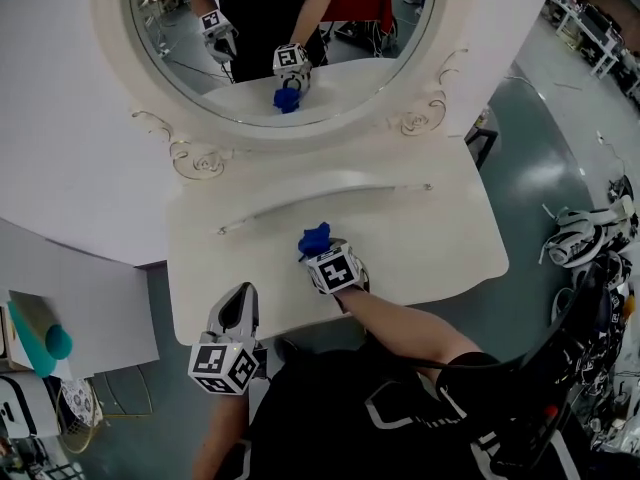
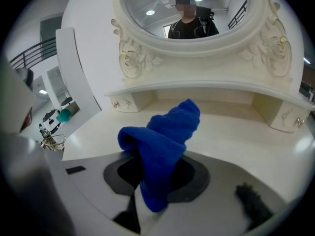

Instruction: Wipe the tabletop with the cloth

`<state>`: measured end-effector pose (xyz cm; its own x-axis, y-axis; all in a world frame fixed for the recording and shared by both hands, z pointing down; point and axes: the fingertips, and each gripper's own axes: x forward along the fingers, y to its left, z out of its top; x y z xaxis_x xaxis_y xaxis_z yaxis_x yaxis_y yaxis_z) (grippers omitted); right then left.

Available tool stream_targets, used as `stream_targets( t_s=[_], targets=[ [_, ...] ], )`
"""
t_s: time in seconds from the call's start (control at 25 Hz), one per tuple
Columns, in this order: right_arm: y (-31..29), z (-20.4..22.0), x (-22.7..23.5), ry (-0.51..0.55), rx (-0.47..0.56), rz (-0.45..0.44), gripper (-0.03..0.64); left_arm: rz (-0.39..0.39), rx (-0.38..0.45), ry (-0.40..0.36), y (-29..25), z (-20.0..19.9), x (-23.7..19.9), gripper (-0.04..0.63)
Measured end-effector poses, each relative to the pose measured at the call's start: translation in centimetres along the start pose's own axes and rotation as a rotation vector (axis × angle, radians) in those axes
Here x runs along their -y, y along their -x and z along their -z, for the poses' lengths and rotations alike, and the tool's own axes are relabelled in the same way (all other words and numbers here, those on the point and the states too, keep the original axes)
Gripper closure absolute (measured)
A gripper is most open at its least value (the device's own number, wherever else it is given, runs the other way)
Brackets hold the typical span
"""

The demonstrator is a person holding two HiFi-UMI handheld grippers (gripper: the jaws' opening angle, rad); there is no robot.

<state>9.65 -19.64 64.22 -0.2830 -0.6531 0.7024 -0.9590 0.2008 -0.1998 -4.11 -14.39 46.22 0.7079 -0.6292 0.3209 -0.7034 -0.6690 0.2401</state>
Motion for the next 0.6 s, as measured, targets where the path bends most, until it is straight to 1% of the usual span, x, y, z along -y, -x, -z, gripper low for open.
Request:
stream_targets(
  t_s=[0.6],
  targets=[
    [6.0,2.8,11.7,-0.084,0.04,0.115,0.494,0.137,-0.046,-0.05,-6.8,0.2,8.4,0.586]
  ],
)
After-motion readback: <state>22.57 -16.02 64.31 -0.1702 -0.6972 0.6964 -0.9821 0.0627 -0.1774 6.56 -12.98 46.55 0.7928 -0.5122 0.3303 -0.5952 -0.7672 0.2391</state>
